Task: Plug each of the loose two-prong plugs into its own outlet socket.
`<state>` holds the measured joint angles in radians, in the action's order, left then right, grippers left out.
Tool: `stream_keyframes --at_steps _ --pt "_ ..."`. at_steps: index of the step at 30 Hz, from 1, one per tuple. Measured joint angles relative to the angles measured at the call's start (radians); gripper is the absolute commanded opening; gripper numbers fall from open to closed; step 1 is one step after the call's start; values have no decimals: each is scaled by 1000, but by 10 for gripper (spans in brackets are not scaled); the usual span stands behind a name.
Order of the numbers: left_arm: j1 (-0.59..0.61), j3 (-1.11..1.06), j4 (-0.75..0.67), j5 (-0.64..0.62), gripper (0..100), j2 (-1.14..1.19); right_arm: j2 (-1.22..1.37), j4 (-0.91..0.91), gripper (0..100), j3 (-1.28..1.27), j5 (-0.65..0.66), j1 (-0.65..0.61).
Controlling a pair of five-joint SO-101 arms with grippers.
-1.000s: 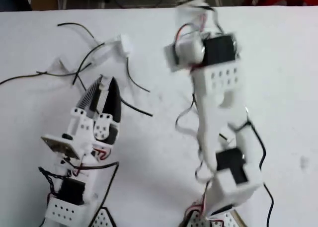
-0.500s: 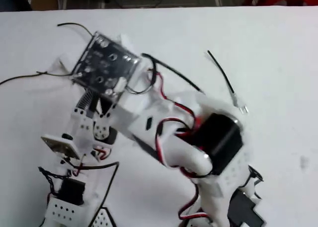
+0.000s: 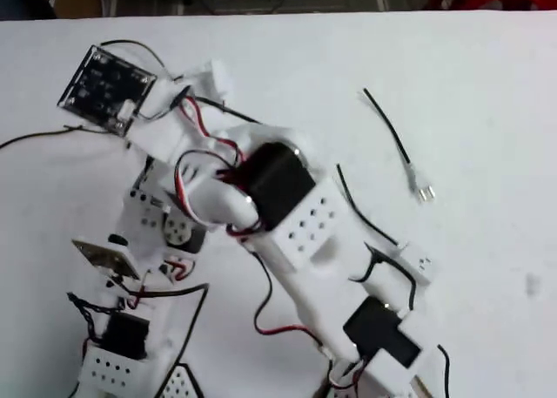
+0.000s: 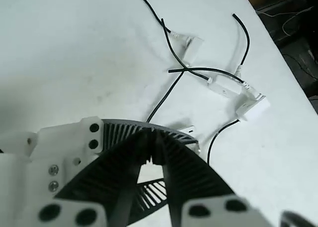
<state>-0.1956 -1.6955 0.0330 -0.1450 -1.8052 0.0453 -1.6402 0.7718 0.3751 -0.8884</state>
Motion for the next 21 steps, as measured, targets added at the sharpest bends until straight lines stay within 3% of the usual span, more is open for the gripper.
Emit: stream_keyframes --at_steps 8,15,21 --pt "-3 0 3 -6 24 6 63 35 19 5 109 167" --pt "-3 0 -5 -6 24 0 163 97 19 -5 126 359" --pt "0 0 -5 -2 24 0 146 100 19 -2 127 362"
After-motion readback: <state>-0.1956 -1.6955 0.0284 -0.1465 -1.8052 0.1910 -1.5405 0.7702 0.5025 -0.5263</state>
